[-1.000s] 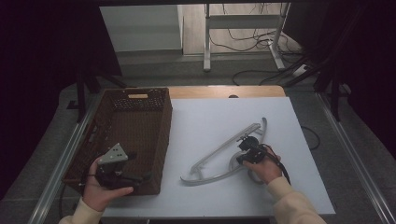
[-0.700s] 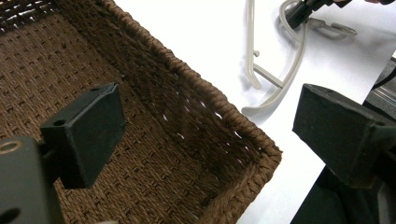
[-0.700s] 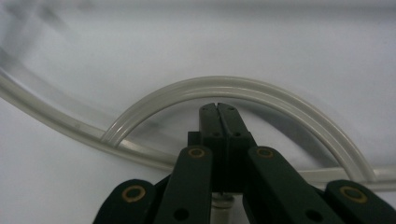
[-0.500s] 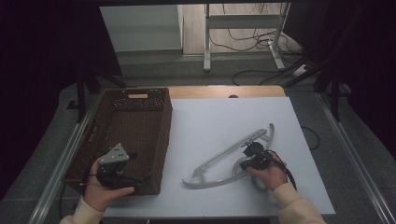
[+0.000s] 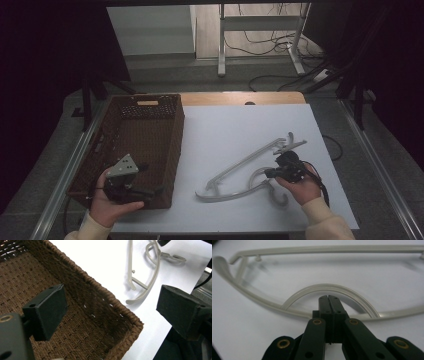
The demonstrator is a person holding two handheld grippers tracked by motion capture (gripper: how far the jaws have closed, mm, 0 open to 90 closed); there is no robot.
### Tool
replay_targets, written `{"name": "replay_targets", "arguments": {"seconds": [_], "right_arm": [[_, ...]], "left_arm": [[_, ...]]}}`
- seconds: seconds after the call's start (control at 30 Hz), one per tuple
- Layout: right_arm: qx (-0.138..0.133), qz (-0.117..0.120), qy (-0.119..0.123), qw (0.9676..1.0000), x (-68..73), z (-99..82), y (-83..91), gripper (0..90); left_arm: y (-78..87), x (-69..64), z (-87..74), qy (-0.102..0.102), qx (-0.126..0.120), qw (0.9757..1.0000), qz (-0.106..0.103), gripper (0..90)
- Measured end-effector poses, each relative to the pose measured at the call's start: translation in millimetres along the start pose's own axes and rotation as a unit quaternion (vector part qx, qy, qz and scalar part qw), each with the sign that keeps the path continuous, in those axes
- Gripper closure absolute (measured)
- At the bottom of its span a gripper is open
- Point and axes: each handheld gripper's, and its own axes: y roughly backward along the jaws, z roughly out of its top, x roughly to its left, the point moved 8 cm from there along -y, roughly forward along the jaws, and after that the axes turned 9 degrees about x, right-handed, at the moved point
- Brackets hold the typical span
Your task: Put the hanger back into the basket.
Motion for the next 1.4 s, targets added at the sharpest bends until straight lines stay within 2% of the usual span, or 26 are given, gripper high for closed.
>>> {"name": "replay_targets", "arguments": {"seconds": [0.2, 0.27, 0.37, 0.43, 0.47, 0.5, 0.53, 0.6, 0.67, 0.8, 0.97, 1.1, 1.2, 1.27, 1.4], "right_arm": [[-0.057, 0.01, 0.005, 0.9983, -5.4, -23.1, 26.2, 89.4], [-0.068, 0.01, -0.001, 0.9976, -9.8, -33.4, 32.7, 88.8], [-0.09, 0.022, -0.012, 0.9956, -15.2, -45.7, 41.0, 82.3], [-0.101, 0.026, -0.015, 0.9945, -19.0, -51.9, 44.4, 71.6], [-0.106, 0.022, -0.013, 0.994, -21.3, -53.9, 45.3, 60.5], [-0.106, 0.022, -0.013, 0.994, -21.3, -53.9, 45.3, 60.5], [-0.113, 0.013, -0.016, 0.9934, -25.2, -56.5, 45.5, 40.4], [-0.117, 0.006, -0.023, 0.9929, -28.9, -56.9, 46.2, 30.2], [-0.126, 0.007, -0.03, 0.9915, -30.9, -54.6, 47.8, 24.5], [-0.143, 0.011, -0.029, 0.9892, -31.3, -51.2, 52.1, 22.0], [-0.146, 0.012, -0.027, 0.9888, -31.3, -51.8, 53.5, 21.8], [-0.149, 0.011, -0.028, 0.9884, -32.4, -52.1, 54.6, 21.8], [-0.149, 0.012, -0.028, 0.9884, -33.0, -52.2, 54.7, 21.9], [-0.149, 0.012, -0.028, 0.9883, -33.1, -52.3, 54.8, 21.9], [-0.149, 0.011, -0.027, 0.9884, -33.5, -52.6, 54.6, 22.0]], "left_arm": [[-1.4, -2.5, 1.0, -0.002, -0.002, 1.0, -0.004, 10.0], [-2.1, -2.3, 1.1, 0.0, -0.002, 1.0, -0.004, 10.0], [-2.7, -2.7, 1.5, 0.0, -0.001, 1.0, -0.004, 10.0], [-3.3, -5.2, 3.7, -0.001, -0.003, 1.0, -0.007, 10.2], [-4.0, -6.6, 4.8, -0.002, -0.004, 1.0, -0.009, 10.2], [-4.0, -6.6, 4.8, -0.002, -0.004, 1.0, -0.009, 10.2], [-5.9, -9.8, 6.8, -0.007, -0.003, 0.9999, -0.011, 10.3], [-8.3, -13.6, 8.8, -0.013, 0.0, 0.9998, -0.014, 10.4], [-10.8, -18.2, 11.3, -0.019, 0.002, 0.9996, -0.018, 10.5], [-14.8, -25.0, 15.6, -0.028, 0.003, 0.9993, -0.024, 10.6], [-23.3, -36.8, 22.7, -0.039, 0.005, 0.9985, -0.039, 10.8], [-33.2, -49.8, 29.5, -0.056, 0.012, 0.997, -0.053, 10.9], [-37.3, -54.9, 32.8, -0.06, 0.012, 0.9962, -0.062, 11.4], [-43.4, -62.1, 37.2, -0.066, 0.013, 0.9947, -0.078, 11.7], [-52.3, -67.9, 40.5, -0.073, 0.02, 0.9929, -0.092, 12.4]]}}
